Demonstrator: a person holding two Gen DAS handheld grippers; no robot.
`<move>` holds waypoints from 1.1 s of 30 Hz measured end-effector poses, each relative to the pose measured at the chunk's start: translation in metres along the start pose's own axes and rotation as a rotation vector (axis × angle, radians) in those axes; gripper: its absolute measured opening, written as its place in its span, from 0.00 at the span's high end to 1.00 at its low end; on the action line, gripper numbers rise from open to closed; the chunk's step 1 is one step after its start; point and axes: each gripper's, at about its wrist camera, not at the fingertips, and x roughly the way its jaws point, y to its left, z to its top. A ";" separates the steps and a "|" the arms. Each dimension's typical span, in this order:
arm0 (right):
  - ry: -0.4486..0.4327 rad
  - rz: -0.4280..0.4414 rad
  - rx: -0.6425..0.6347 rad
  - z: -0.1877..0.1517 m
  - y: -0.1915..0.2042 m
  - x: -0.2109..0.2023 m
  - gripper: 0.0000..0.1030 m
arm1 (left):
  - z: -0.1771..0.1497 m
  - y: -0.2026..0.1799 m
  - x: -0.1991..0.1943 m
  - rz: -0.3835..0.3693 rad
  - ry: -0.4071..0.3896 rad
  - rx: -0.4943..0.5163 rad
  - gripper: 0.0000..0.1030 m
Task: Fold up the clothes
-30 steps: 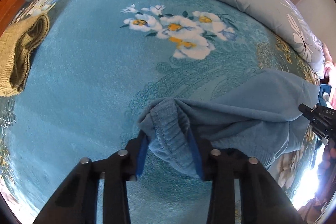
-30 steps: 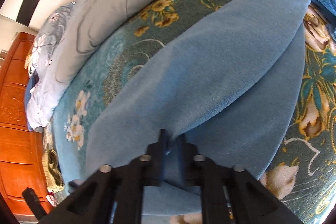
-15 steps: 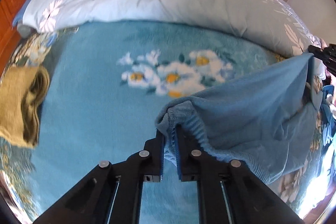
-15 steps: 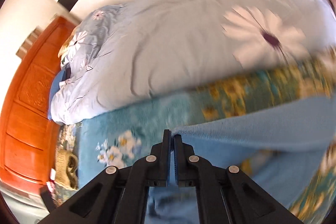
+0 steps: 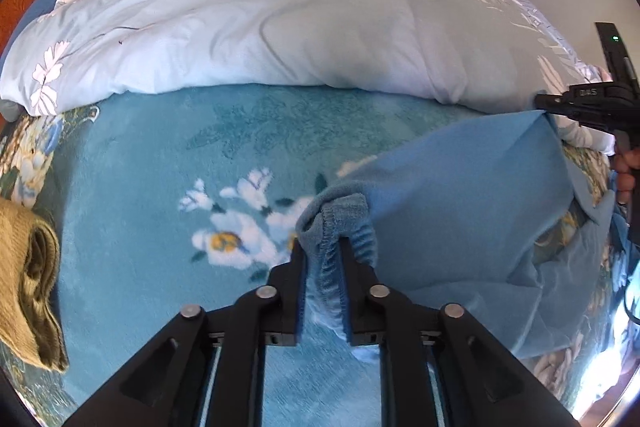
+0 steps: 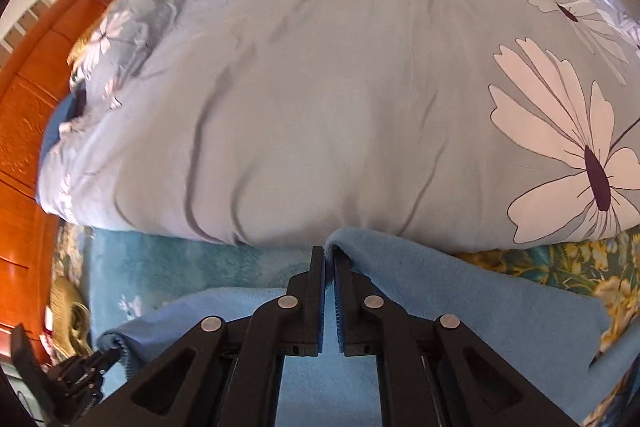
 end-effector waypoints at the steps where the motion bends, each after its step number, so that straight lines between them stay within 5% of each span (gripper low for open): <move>1: 0.001 -0.007 -0.013 -0.002 0.002 -0.001 0.92 | -0.005 -0.002 -0.005 -0.013 0.002 -0.006 0.75; 3: -0.015 -0.013 -0.037 -0.011 0.007 -0.009 0.66 | -0.019 -0.007 -0.021 -0.027 -0.026 -0.021 0.60; 4: -0.027 -0.008 -0.048 -0.014 0.009 -0.015 0.40 | -0.025 -0.011 -0.027 -0.027 -0.044 -0.018 0.52; 5: -0.046 0.000 -0.061 -0.020 0.012 -0.023 0.31 | -0.031 -0.016 -0.035 -0.018 -0.065 -0.010 0.43; 7: -0.100 0.013 -0.064 -0.040 0.011 -0.049 0.31 | -0.047 -0.026 -0.048 0.007 -0.093 0.000 0.27; 12: -0.216 -0.002 0.057 -0.117 -0.022 -0.107 0.15 | -0.083 -0.033 -0.054 -0.005 -0.054 0.063 0.26; 21: -0.100 -0.144 0.368 -0.261 -0.101 -0.128 0.12 | -0.108 -0.059 -0.066 0.050 -0.048 0.302 0.04; 28: -0.125 -0.146 0.431 -0.289 -0.103 -0.148 0.11 | -0.100 -0.087 -0.073 0.028 -0.020 0.458 0.00; 31: -0.142 -0.125 0.434 -0.285 -0.103 -0.150 0.10 | -0.096 -0.089 -0.057 -0.073 0.085 0.423 0.00; 33: -0.148 -0.117 0.437 -0.281 -0.106 -0.147 0.09 | -0.094 -0.087 -0.056 -0.102 0.067 0.364 0.00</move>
